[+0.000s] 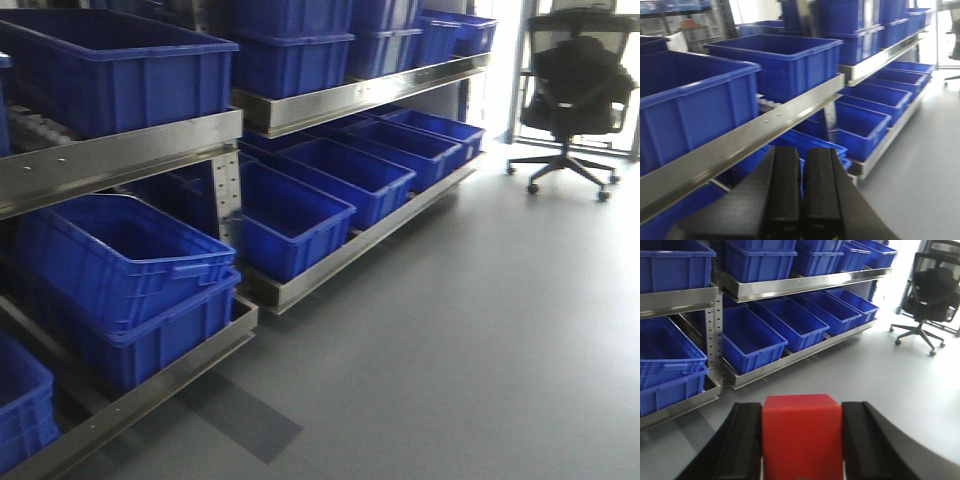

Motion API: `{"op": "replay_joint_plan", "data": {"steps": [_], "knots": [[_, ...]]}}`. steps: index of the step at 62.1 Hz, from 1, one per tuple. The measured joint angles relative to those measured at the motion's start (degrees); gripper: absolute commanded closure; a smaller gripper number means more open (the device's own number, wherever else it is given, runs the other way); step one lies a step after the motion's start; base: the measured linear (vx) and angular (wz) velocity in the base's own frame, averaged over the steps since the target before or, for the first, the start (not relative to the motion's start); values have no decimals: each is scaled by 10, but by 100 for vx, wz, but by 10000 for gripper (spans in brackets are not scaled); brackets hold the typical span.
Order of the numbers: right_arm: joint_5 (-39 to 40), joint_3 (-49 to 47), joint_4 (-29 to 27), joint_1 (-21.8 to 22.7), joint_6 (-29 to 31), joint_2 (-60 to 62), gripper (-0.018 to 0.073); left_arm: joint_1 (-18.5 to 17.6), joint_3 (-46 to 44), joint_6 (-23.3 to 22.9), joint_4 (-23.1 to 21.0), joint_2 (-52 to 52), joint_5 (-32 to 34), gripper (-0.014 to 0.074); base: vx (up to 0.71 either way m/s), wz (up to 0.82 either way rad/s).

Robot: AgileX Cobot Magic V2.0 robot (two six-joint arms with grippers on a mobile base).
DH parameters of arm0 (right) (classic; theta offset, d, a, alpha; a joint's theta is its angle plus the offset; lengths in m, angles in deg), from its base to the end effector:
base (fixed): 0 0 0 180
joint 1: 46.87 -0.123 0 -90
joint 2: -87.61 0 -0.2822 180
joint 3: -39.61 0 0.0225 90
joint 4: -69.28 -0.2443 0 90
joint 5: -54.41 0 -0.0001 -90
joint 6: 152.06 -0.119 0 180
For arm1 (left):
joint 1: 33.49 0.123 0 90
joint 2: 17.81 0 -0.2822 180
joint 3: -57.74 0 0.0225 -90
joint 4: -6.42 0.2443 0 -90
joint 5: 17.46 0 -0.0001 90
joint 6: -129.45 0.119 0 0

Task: Pick red cube and place on left shelf
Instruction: 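Drive the base to the shelf of blue crates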

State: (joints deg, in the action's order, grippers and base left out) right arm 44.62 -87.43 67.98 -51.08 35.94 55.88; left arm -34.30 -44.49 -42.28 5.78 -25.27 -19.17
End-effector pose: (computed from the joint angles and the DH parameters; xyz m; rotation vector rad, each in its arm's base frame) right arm 0.1194 0.0093 0.3070 -0.1600 1.6413 -0.0302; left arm 0.0806 -0.0012 0.2086 0.1120 1.5140 0.0950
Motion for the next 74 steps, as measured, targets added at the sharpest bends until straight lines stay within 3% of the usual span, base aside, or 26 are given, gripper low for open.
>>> {"op": "replay_joint_plan", "data": {"steps": [74], "knots": [[0,0,0,0,0,0,502,0,0,0,0,0,0,491,32,59]]}}
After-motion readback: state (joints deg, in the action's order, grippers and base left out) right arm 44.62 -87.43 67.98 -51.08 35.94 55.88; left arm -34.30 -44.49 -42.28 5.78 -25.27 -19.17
